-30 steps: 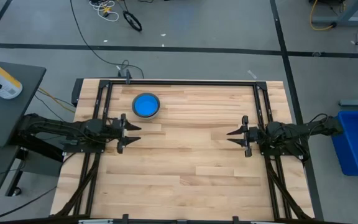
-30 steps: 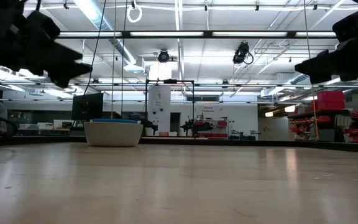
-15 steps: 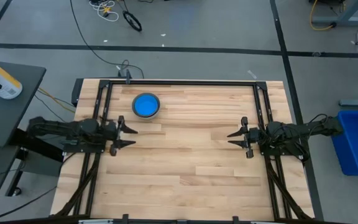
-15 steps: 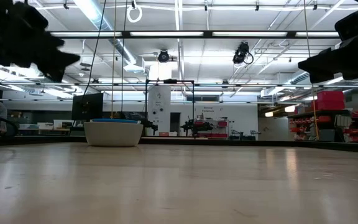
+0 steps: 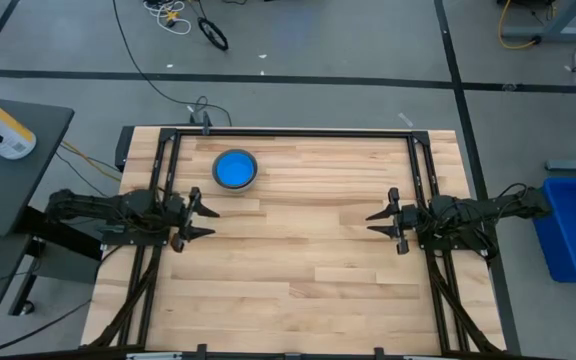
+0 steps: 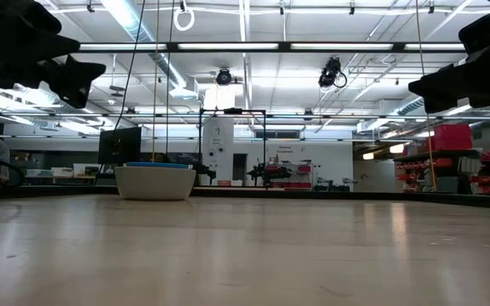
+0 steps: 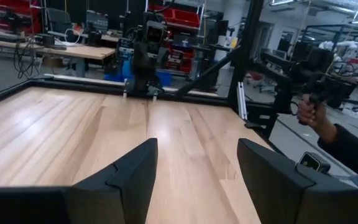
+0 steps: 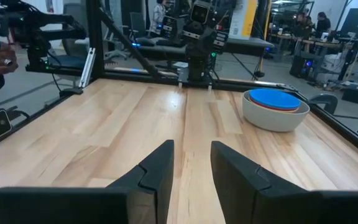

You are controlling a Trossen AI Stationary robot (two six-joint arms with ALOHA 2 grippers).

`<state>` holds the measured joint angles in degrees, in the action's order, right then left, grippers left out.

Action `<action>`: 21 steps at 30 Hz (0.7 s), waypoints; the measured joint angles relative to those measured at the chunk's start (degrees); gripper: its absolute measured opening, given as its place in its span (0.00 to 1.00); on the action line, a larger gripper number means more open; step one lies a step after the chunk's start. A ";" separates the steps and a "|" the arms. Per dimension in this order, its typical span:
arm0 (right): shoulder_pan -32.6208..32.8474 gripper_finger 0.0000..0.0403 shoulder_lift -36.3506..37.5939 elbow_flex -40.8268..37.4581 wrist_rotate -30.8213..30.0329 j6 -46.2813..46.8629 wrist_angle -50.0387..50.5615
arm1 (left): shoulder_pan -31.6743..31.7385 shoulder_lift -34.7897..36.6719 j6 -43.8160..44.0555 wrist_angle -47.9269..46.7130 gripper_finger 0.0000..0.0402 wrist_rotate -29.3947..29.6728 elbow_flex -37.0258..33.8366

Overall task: Nest bowls inside each other
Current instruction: Return to Home Position

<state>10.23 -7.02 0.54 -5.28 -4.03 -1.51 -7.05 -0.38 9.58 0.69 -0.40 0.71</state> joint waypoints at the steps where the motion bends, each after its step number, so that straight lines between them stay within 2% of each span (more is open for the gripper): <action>1: 0.23 0.29 -0.01 0.00 -0.02 0.04 0.04 | 0.00 0.00 0.00 0.00 0.57 0.02 0.00; 14: 3.91 0.29 0.01 0.00 -0.04 0.61 0.01 | 0.00 -2.03 1.11 -0.26 0.57 1.16 -0.04; 21: 4.92 0.30 0.01 0.00 -0.07 0.61 -0.03 | 0.00 -3.87 -1.74 0.17 0.57 1.18 -0.17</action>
<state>15.15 -7.01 0.54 -5.34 -3.42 -1.54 -7.05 -4.25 7.85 0.86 0.78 0.54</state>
